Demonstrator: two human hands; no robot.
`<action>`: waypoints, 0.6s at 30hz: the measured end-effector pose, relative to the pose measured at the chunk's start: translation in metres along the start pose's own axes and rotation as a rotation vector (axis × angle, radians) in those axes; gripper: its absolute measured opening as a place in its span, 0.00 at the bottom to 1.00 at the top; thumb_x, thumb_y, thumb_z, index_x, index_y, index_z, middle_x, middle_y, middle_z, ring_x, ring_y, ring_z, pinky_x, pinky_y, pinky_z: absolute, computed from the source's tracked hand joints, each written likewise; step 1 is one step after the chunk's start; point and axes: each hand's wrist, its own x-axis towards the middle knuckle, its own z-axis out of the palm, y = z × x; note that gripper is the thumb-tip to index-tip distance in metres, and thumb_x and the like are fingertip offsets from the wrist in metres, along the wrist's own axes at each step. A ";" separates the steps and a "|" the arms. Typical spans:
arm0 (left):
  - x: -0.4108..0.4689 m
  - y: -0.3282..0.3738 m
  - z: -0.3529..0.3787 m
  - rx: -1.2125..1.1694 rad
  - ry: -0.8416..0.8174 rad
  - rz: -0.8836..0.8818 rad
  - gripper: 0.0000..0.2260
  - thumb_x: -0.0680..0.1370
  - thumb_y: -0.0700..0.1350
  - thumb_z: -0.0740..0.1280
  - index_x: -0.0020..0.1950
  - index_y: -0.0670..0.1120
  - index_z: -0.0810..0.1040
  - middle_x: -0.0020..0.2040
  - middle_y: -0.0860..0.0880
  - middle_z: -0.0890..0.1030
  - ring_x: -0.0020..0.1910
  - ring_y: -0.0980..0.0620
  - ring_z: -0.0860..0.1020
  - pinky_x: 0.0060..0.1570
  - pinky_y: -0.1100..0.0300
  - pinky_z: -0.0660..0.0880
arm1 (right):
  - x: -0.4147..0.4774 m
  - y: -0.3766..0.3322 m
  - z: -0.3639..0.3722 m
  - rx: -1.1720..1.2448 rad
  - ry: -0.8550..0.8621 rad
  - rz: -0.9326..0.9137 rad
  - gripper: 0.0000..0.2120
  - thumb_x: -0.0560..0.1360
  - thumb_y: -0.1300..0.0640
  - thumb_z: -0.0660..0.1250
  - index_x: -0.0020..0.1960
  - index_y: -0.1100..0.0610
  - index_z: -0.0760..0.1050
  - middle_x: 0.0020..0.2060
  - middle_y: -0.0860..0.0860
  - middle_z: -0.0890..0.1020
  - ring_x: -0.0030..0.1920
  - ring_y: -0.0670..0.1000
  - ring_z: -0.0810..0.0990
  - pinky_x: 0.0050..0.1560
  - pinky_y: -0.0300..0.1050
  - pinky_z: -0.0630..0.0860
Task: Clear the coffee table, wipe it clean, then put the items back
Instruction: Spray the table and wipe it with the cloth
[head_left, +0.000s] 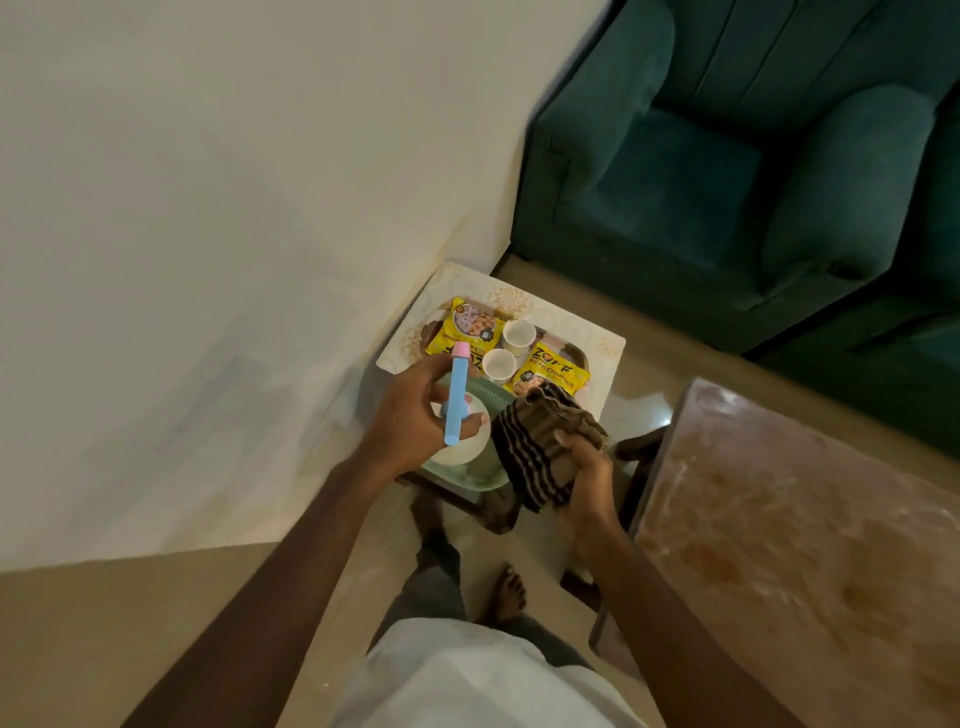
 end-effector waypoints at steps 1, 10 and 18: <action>-0.009 0.008 0.004 -0.011 0.011 0.013 0.24 0.68 0.42 0.79 0.61 0.46 0.77 0.50 0.52 0.82 0.44 0.60 0.81 0.41 0.74 0.75 | -0.009 -0.003 -0.004 0.020 -0.007 0.007 0.16 0.76 0.63 0.64 0.62 0.58 0.77 0.55 0.61 0.83 0.57 0.62 0.82 0.46 0.53 0.82; -0.087 0.052 0.036 -0.111 0.087 0.122 0.17 0.71 0.42 0.74 0.58 0.42 0.76 0.50 0.45 0.81 0.45 0.51 0.80 0.46 0.65 0.79 | -0.082 -0.020 -0.044 0.114 -0.111 -0.020 0.10 0.78 0.60 0.62 0.57 0.53 0.77 0.41 0.51 0.87 0.51 0.57 0.82 0.49 0.53 0.80; -0.155 0.063 0.060 -0.064 0.033 0.190 0.07 0.76 0.34 0.67 0.52 0.42 0.75 0.44 0.51 0.78 0.43 0.55 0.78 0.43 0.69 0.75 | -0.138 0.005 -0.101 0.114 -0.084 -0.153 0.10 0.78 0.61 0.61 0.52 0.55 0.81 0.44 0.56 0.87 0.48 0.58 0.85 0.46 0.52 0.80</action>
